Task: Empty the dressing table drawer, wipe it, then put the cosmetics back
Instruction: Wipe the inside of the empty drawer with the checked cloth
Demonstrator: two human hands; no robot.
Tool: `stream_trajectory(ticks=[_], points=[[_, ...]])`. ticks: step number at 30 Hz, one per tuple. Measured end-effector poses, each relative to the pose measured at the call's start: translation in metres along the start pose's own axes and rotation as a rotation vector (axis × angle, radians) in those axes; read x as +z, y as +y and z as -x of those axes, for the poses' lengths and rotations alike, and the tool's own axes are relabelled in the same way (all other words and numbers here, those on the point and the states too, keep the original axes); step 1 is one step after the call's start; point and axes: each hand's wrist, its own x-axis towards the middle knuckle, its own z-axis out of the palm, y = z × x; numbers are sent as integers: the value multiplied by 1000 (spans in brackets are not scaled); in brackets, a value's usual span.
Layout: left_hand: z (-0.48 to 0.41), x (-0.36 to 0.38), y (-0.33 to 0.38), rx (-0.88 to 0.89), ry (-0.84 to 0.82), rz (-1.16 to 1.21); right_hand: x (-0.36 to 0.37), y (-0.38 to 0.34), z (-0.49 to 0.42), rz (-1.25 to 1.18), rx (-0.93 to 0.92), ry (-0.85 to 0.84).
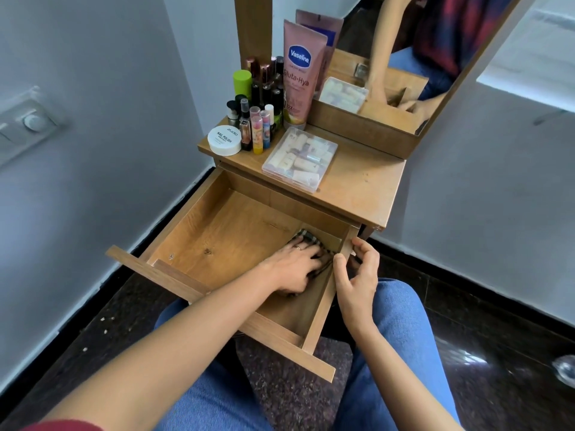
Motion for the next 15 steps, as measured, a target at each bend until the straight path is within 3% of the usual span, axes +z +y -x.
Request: stream_trajectory(ticks=[15], points=[[39, 3, -35, 560, -360, -278, 0, 4, 1, -34, -10, 1]])
